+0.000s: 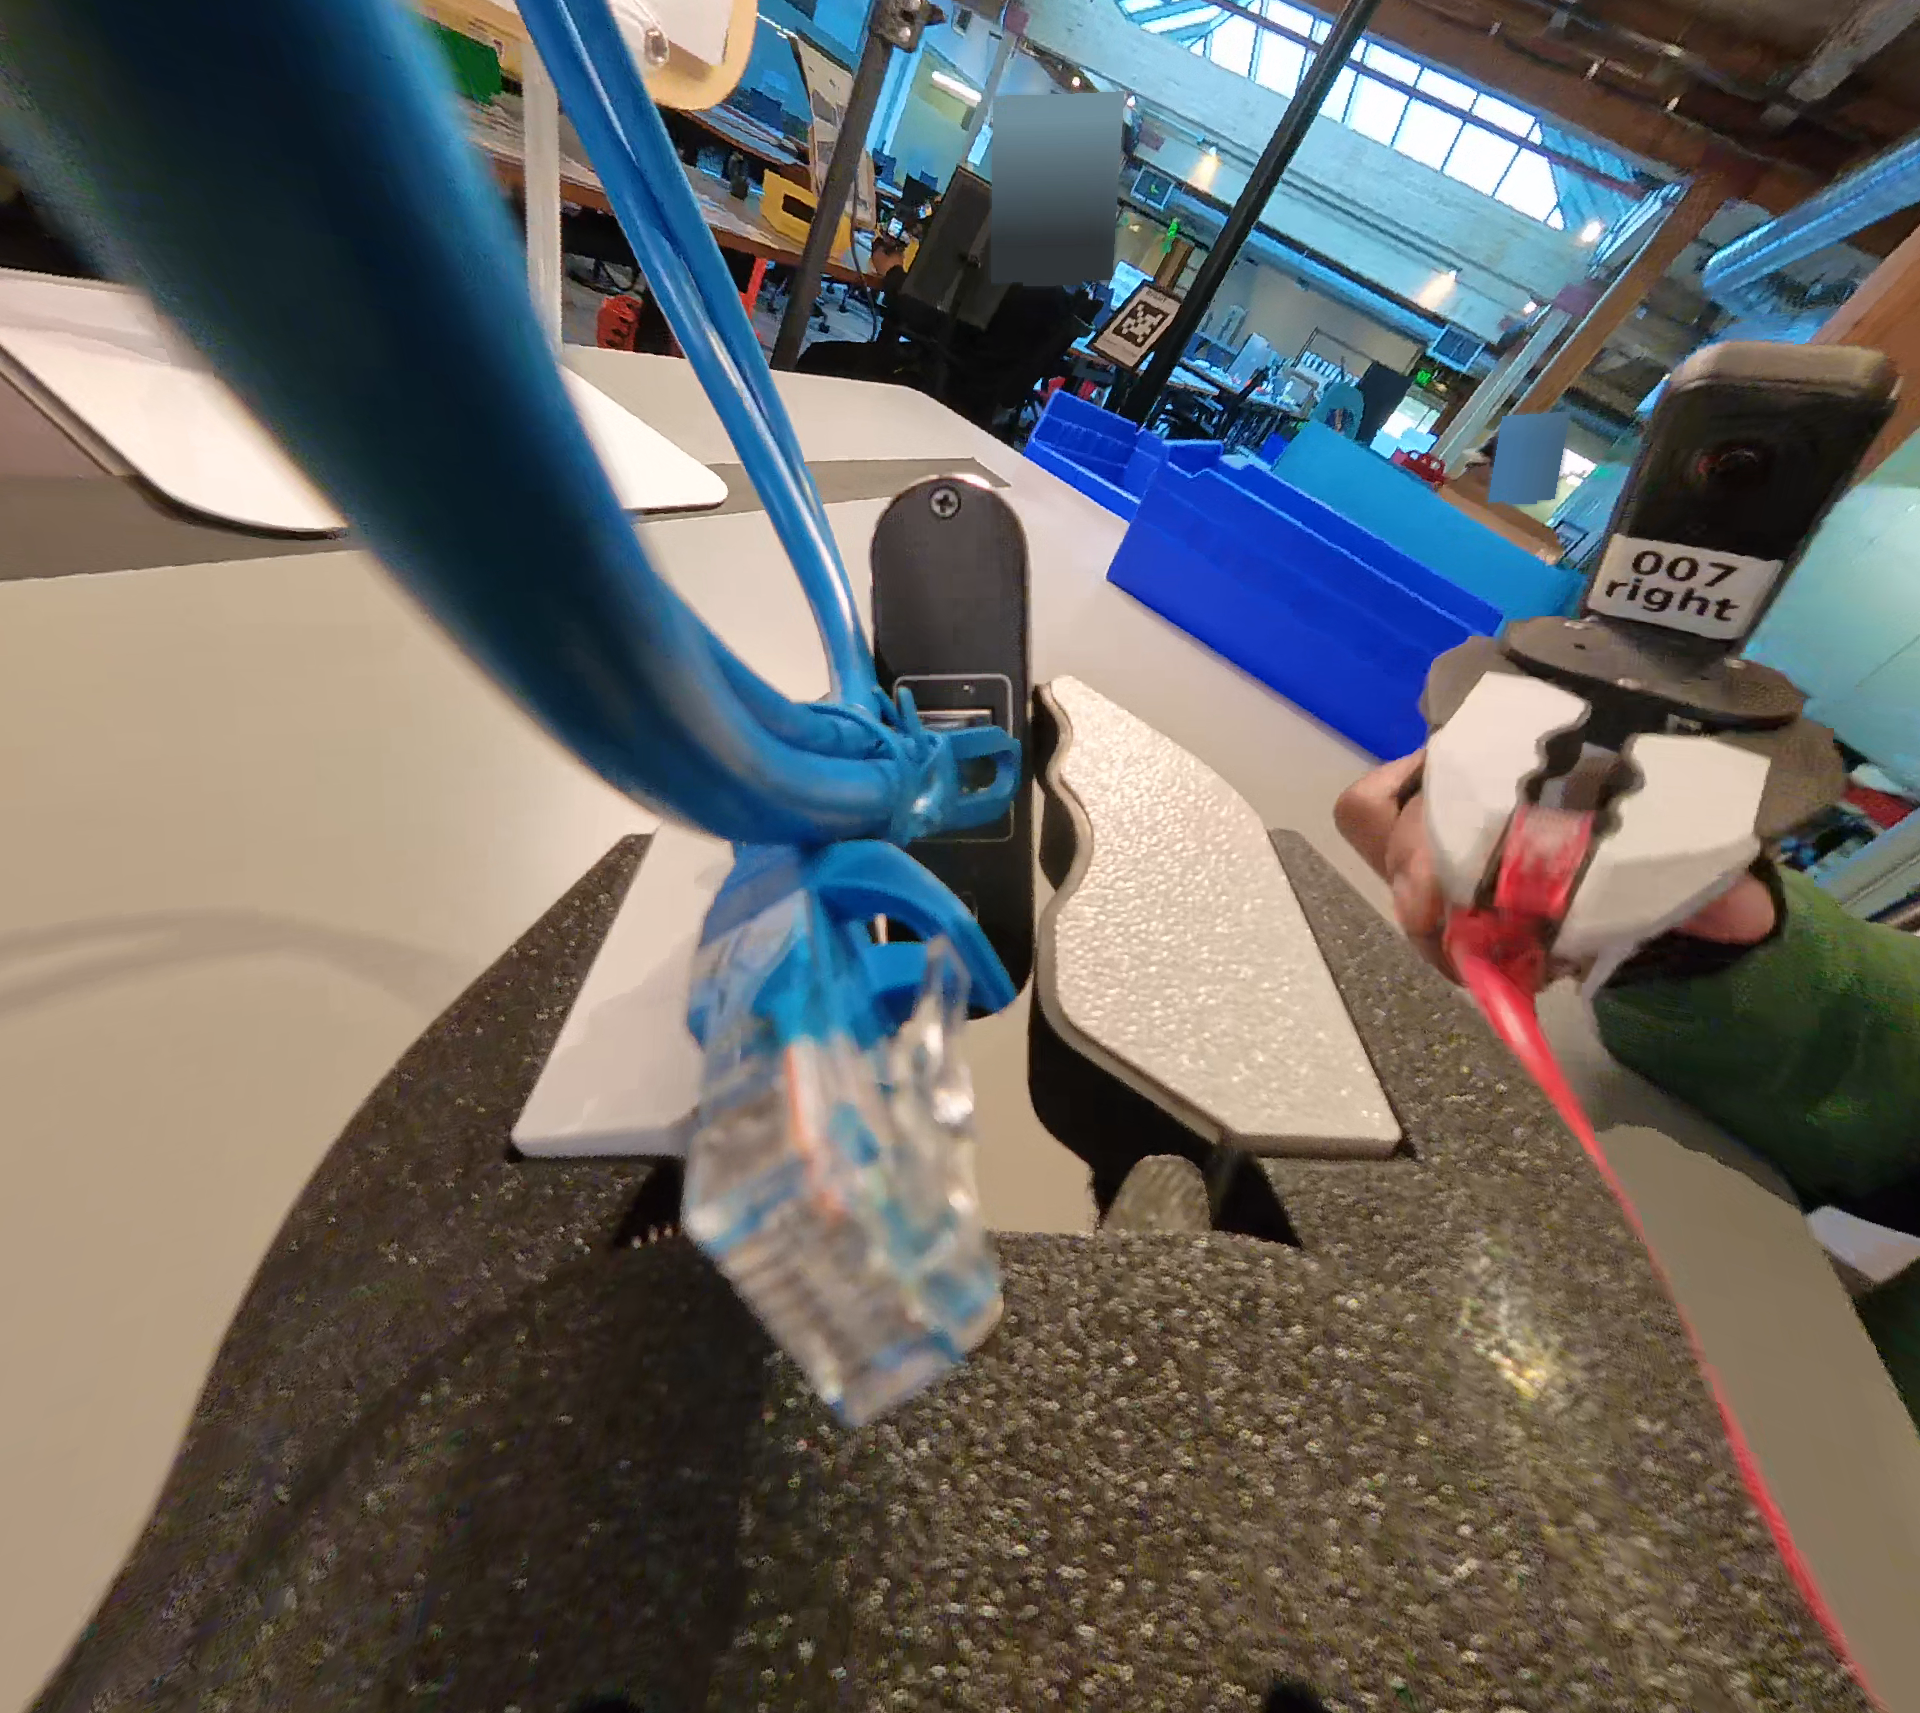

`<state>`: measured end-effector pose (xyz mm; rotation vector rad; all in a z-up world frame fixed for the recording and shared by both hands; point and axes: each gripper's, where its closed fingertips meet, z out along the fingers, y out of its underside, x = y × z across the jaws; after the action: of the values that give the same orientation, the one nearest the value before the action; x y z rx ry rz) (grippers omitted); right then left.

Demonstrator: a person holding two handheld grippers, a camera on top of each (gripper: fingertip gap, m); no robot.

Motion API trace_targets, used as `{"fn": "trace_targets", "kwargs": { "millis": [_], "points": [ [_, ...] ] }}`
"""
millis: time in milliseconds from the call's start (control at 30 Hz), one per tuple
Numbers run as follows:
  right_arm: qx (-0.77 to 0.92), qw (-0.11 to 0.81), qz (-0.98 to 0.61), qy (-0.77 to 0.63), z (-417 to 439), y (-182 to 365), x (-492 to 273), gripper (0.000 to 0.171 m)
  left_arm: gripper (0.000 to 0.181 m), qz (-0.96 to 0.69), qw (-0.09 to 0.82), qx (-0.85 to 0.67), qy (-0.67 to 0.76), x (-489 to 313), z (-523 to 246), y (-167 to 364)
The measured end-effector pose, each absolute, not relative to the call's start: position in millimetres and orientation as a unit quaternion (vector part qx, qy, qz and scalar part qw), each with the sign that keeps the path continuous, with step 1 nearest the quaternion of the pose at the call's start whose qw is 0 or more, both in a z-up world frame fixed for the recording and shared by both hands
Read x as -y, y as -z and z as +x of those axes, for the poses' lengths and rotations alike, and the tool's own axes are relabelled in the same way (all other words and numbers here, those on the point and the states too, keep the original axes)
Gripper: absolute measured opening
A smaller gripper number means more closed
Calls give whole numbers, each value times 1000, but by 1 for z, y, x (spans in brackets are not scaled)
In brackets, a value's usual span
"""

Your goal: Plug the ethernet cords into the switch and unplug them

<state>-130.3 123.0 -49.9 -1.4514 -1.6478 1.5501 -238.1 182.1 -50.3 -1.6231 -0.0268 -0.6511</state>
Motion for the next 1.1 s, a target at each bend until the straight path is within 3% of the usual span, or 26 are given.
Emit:
{"fn": "trace_targets", "kwargs": {
  "millis": [100, 233, 400, 500, 633, 733, 933, 1100],
  "points": [
    [557, 266, -519, -590, -118, 20, -152, 12, 26, -707, 640, 24, 300, -183, -242, 50],
    [512, 392, -538, -543, -97, -9, -216, 12, 28, -707, 640, 23, 300, -183, -241, 50],
    [459, 651, -546, -259, -46, -41, -311, 12, 28, -706, 642, 21, 298, -186, -239, 50],
    [468, 712, -516, -81, -30, -38, -329, 11, 28, -704, 644, 23, 300, -188, -239, 49],
    [598, 610, -519, -25, -67, 45, -299, 16, 27, -704, 643, 21, 301, -190, -236, 49],
    [684, 515, -515, -40, -87, 100, -259, 37, 28, -701, 645, 19, 302, -190, -236, 48],
    [689, 418, -561, -192, -85, 99, -234, 51, 26, -705, 635, 14, 314, -191, -233, 50],
    [648, 341, -614, -295, -79, 99, -241, 47, 28, -704, 629, 9, 330, -193, -226, 51]
  ]
}}
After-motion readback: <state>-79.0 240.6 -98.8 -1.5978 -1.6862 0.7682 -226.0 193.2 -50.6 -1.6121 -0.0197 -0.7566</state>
